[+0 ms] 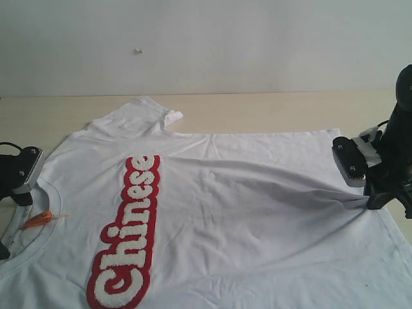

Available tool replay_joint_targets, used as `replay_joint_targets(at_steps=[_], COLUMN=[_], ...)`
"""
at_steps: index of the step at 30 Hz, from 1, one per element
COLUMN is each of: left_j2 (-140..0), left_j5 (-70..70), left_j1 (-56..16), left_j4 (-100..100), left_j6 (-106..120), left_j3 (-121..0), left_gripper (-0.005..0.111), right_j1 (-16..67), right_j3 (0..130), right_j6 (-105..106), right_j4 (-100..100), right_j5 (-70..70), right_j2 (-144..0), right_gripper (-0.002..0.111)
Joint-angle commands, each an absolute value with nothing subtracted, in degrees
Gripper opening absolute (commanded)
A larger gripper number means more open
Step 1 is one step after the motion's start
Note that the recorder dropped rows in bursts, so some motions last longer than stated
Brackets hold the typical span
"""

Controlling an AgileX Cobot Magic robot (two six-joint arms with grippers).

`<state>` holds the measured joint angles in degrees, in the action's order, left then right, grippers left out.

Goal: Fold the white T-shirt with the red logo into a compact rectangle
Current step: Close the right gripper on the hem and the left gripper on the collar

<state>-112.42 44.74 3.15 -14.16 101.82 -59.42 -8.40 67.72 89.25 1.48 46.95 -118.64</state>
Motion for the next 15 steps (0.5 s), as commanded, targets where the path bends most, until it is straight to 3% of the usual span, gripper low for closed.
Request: replay_joint_targets(at_steps=[1,15], left_j2=[-114.6,-114.6], left_j5=[45.2,45.2], left_j1=[2.9,2.9], left_j4=[-15.9,-16.1], left_j6=[101.5,101.5], left_j3=[-58.1,-58.0], left_gripper=[0.105,0.105], right_j1=[-8.6,-8.6], right_j3=[65.1,65.1], right_j6=[88.3,86.8], right_j4=[5.7,4.7], right_j5=[42.7,41.8], right_j2=[-125.4,-125.4], right_gripper=[0.000,0.000])
